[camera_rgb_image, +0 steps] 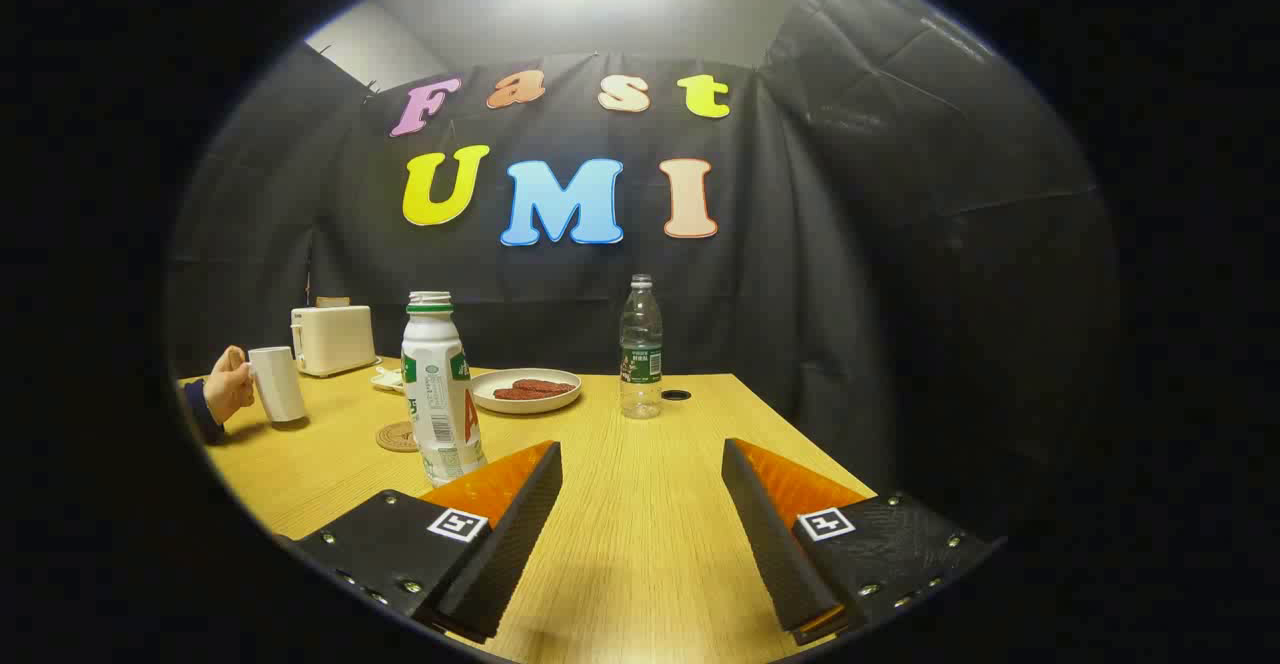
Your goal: Take the bottle from table, then pour the juice into the cup, finally place the bottle on the coaster
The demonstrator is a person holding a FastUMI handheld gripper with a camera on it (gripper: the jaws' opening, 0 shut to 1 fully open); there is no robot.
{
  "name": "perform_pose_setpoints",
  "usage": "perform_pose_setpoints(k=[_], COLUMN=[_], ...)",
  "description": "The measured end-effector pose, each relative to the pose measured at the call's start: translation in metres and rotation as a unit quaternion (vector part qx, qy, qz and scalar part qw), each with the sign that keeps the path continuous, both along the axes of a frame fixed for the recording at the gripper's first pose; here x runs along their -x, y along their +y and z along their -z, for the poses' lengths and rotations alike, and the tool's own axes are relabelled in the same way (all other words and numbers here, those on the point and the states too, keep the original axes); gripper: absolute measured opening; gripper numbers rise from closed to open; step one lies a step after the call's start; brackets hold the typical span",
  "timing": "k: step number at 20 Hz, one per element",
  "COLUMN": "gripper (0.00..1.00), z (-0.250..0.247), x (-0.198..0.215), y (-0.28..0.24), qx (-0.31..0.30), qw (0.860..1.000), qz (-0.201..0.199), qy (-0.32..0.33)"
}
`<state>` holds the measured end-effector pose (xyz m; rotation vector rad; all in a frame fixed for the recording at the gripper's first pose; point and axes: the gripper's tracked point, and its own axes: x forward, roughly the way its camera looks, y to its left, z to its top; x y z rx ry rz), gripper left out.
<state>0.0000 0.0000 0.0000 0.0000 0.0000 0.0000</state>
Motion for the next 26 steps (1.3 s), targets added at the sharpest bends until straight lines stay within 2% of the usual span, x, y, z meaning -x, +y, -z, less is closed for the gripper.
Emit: perform_pose_setpoints(k=[15, 22, 26], gripper=[0.97, 0.97, 0.97], z=[-0.001, -0.002, -0.021], x=[-0.005, -0.049, -0.064], y=[0.000, -0.004, -0.013], qx=[-0.002, -0.011, -0.002], qw=[1.000, 1.000, 0.999], qz=[0.001, 0.007, 0.030], qy=[0.000, 0.000, -0.030])
